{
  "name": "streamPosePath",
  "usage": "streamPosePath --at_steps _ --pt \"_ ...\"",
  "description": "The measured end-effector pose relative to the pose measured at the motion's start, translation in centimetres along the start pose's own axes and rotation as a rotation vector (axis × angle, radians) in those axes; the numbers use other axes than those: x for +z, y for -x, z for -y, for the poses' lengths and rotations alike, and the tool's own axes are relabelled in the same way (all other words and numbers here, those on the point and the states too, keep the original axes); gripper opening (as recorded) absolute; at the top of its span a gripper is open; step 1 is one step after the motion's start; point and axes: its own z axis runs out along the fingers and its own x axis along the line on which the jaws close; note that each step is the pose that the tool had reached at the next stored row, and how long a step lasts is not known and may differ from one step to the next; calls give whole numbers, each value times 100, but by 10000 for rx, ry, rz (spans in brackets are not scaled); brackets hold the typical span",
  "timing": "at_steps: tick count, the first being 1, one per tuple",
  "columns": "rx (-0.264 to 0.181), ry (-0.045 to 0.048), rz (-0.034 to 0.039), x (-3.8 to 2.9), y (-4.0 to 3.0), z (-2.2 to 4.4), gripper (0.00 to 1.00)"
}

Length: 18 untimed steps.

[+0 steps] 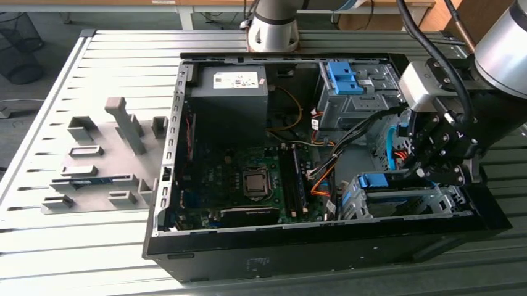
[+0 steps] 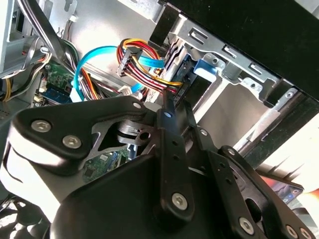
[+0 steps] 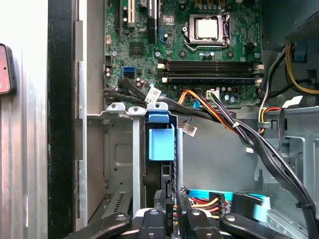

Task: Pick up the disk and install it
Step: 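Insert the first disk wire, then insert the second disk wire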

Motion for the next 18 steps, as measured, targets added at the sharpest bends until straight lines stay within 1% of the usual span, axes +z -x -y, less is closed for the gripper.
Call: streamPosePath --at_steps 5,9,11,18 --pt "-1 1 0 -94 3 -2 24" --pt "0 1 2 -94 3 -2 22" --pt "0 1 1 -95 4 -3 11" --pt "0 1 0 -100 4 -3 11"
